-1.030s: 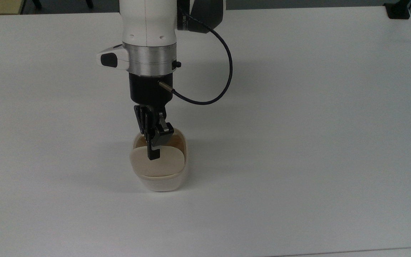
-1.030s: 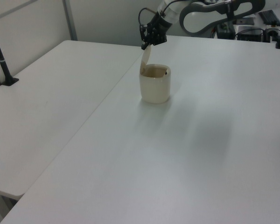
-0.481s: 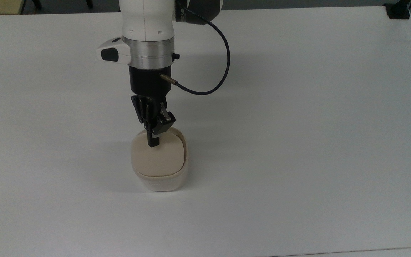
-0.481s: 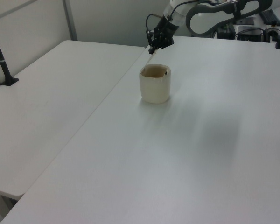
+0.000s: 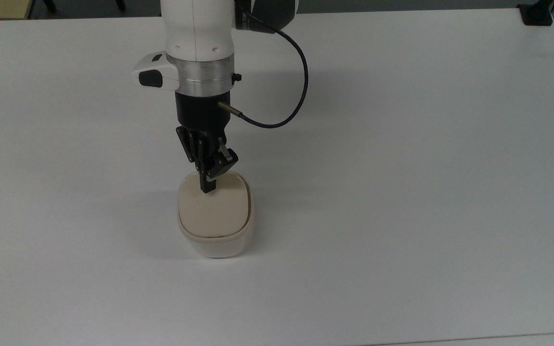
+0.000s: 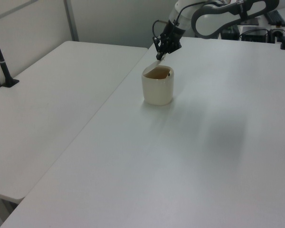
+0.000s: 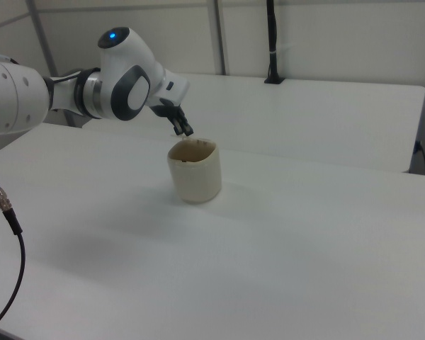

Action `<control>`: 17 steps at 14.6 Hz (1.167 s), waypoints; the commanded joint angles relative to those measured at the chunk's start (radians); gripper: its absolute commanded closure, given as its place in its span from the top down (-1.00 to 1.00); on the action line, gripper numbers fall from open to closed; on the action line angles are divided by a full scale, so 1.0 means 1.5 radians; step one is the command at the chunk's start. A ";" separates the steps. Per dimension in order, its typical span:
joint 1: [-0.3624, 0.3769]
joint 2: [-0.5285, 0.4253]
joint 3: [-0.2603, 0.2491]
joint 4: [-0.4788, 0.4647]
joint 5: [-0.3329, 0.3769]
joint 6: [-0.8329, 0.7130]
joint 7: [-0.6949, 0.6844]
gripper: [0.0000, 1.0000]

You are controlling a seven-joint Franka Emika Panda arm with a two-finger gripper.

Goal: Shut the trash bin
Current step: 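Press the lid down flat onto the bin rim with the gripper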

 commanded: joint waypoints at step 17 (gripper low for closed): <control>0.008 0.002 0.008 -0.067 -0.017 -0.024 -0.048 -1.00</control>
